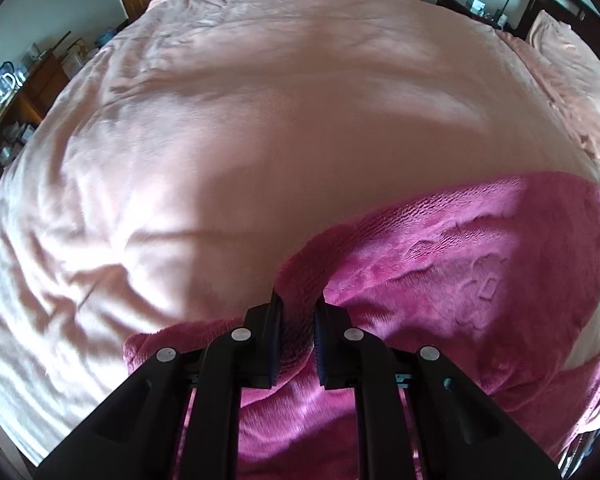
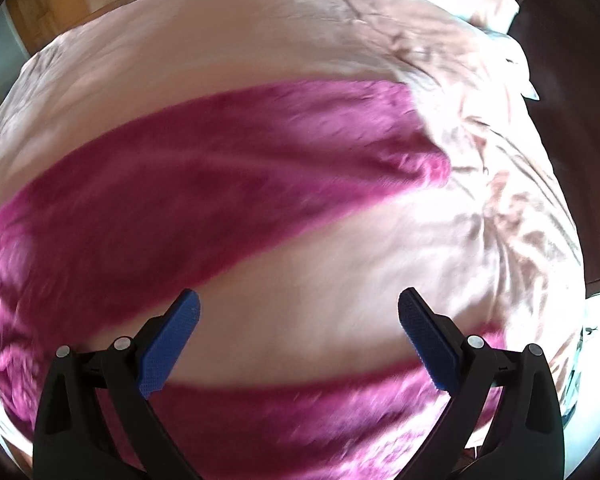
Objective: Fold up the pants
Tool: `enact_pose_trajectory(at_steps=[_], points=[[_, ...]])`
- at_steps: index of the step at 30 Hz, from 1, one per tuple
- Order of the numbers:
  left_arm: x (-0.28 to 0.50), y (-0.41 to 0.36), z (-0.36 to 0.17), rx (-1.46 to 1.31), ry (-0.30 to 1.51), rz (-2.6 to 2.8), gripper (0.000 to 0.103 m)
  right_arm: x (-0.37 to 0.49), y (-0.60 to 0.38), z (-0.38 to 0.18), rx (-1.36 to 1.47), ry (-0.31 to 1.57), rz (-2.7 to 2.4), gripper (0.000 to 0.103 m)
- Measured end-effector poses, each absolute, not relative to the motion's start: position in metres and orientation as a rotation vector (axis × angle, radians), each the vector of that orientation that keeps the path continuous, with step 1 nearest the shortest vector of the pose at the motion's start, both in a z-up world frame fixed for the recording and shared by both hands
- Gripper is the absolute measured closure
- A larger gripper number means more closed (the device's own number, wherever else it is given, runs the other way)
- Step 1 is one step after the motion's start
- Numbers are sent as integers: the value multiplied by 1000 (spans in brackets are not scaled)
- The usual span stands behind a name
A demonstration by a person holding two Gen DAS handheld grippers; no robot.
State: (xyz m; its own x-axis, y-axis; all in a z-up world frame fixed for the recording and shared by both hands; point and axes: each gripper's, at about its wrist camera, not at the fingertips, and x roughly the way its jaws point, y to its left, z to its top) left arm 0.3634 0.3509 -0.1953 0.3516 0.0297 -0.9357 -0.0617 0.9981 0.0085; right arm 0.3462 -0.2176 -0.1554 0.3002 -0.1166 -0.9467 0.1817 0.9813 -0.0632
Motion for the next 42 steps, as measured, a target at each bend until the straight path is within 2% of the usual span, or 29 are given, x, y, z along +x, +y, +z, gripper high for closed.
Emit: enact_pose_trajectory(at_steps=[10, 14, 22, 31, 36, 38, 41, 42], points=[[345, 327, -191, -38, 1242, 204, 91, 459, -345, -184, 335, 1271, -267, 3], [333, 320, -185, -41, 1253, 238, 91, 501, -377, -190, 431, 1274, -307, 10], [312, 310, -179, -32, 1262, 261, 91, 568, -395, -201, 551, 1283, -380, 17], [302, 311, -180, -53, 1271, 273, 91, 608, -394, -242, 640, 1356, -512, 35], [298, 311, -181, -60, 1275, 266, 91, 613, -389, -250, 558, 1397, -571, 52], [298, 312, -181, -61, 1275, 263, 91, 611, -389, -249, 529, 1409, -583, 72], [299, 315, -180, -62, 1267, 264, 91, 601, -391, -240, 552, 1398, -571, 91], [299, 315, -179, -62, 1263, 264, 91, 595, -394, -235, 572, 1385, -558, 93]])
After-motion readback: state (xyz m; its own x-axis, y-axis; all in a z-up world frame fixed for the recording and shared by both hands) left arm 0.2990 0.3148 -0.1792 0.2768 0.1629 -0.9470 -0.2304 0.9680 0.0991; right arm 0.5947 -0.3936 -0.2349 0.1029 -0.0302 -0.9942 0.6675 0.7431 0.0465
